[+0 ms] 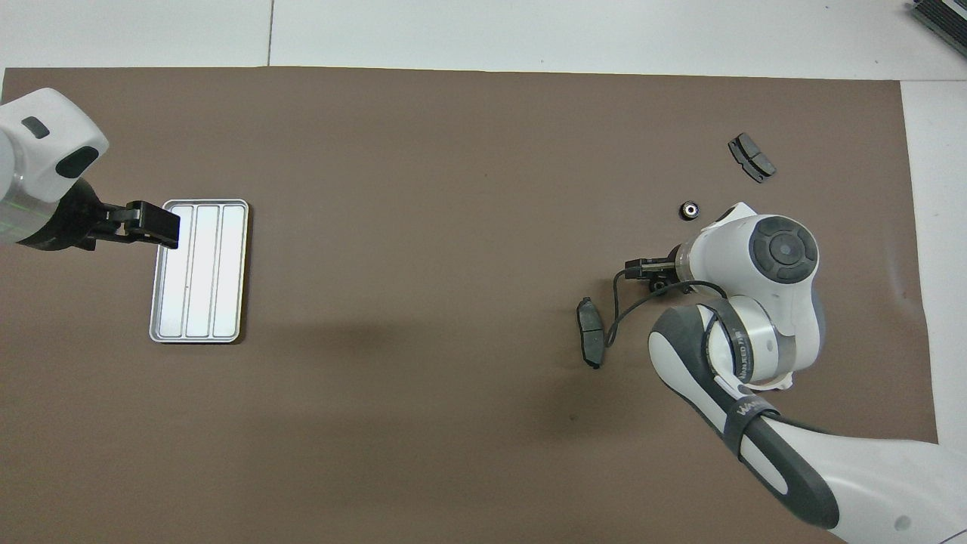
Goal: Pick bearing gear from pile to tray
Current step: 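Reach the right gripper to a black bearing and grasp it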
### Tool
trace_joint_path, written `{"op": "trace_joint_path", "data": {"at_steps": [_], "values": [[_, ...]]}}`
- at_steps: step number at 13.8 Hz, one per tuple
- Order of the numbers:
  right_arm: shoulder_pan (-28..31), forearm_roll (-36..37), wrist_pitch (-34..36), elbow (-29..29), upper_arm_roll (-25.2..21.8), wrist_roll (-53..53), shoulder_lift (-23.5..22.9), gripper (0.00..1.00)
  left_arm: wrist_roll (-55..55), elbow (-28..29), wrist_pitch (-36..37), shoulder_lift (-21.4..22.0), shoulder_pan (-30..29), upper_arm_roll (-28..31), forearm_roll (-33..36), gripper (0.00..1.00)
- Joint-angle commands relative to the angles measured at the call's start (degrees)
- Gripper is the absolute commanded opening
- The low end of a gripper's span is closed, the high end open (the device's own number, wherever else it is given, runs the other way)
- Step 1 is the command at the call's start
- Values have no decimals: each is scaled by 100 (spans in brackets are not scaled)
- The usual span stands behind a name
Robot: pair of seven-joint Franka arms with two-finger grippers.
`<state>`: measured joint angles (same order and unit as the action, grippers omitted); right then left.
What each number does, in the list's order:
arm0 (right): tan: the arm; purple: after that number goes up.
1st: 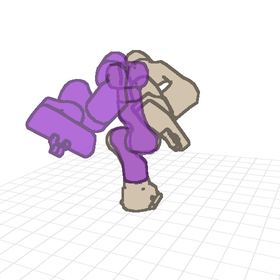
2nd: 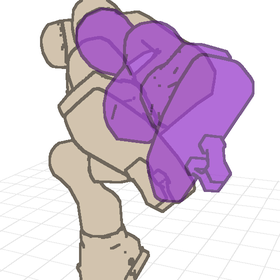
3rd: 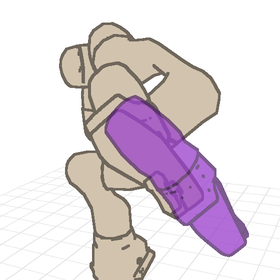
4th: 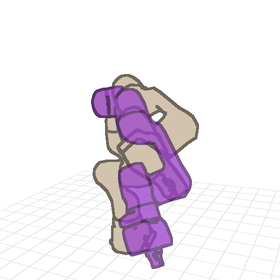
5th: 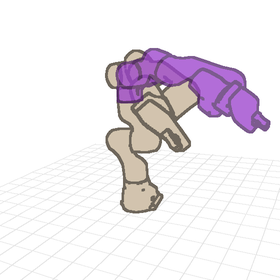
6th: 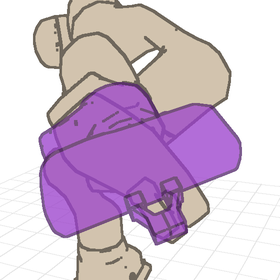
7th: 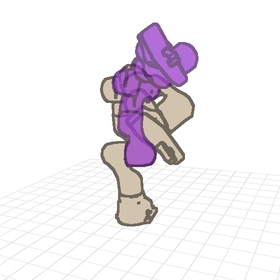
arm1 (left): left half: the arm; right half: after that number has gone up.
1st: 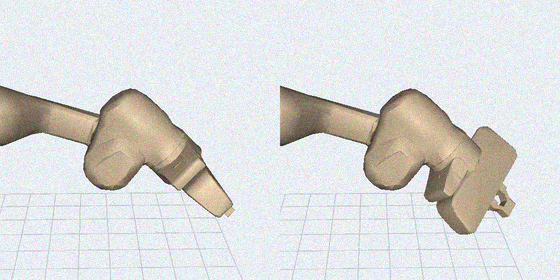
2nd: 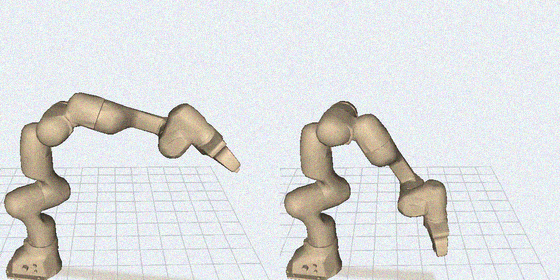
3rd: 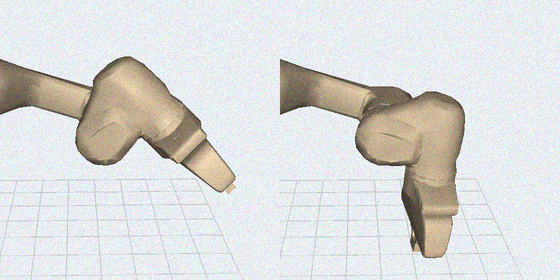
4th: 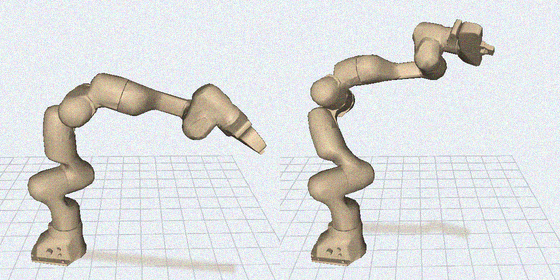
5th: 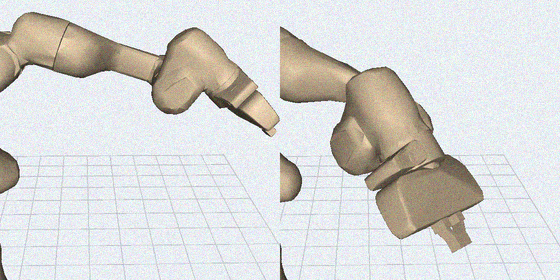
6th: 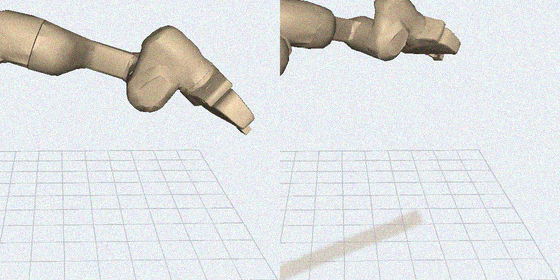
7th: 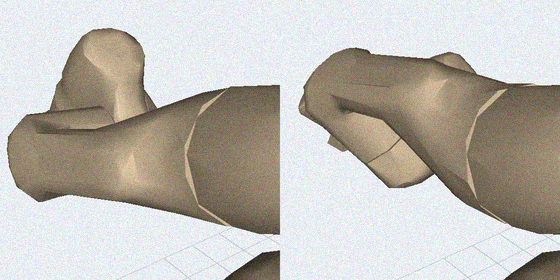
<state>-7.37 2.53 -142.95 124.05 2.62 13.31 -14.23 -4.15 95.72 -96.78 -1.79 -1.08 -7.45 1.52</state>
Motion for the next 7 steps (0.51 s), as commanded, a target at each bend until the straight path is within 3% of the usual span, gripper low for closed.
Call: {"op": "trace_joint_path", "data": {"at_steps": [1,7], "values": [[8,169,-137,119,20,110,43,86,90,175,-96,153,-77,-37,50,100],[-27,169,152,198,20,119,148,61,90,175,-96,153,-77,-37,50,100]]}}
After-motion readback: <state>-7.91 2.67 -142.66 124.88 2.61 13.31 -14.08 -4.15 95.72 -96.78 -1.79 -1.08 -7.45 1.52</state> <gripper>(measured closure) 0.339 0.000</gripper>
